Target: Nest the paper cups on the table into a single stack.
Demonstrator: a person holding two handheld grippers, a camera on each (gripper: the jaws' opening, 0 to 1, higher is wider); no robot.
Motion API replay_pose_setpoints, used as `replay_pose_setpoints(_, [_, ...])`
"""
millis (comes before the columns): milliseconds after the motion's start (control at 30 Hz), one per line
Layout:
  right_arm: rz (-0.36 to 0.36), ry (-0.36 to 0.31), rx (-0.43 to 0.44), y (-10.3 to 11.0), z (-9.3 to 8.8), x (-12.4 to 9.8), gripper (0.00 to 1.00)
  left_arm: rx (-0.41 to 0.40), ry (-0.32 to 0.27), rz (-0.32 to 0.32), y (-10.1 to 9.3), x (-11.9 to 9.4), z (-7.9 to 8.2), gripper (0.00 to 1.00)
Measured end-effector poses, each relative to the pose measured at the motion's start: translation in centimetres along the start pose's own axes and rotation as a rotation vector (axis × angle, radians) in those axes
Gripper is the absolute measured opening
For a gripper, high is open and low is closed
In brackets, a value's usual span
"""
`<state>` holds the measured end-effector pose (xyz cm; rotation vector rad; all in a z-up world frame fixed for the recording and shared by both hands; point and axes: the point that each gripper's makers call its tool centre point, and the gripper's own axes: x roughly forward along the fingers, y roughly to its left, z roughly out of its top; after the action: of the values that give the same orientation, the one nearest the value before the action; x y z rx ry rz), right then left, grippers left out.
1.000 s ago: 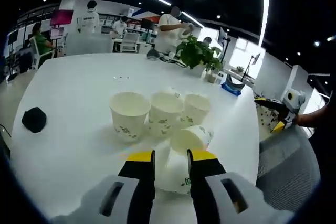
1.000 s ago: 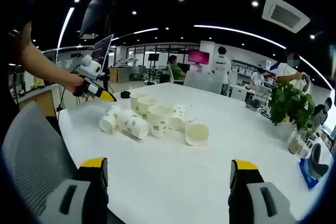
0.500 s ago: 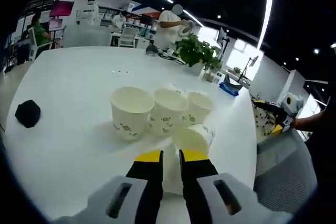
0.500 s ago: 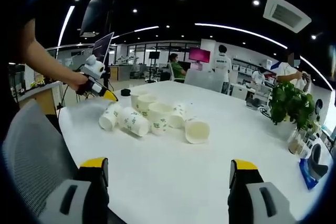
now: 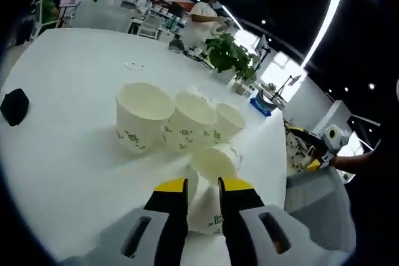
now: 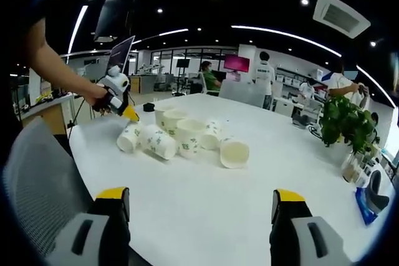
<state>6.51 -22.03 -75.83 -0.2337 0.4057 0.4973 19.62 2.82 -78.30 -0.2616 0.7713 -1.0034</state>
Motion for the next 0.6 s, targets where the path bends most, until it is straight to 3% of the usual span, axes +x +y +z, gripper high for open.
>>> replay_pose_setpoints(400, [0.006, -0.009, -0.011, 0.3, 0.3, 0.0, 0.95, -0.072, 0.08, -0.053, -1.0, -0.2, -1.5, 0.05])
replay_pose_setpoints(600, [0.014, -0.027, -0.019, 0.5, 0.8, -0.1, 0.93, -0.074, 0.062, -0.112, -2.4, -1.1, -1.1, 0.02])
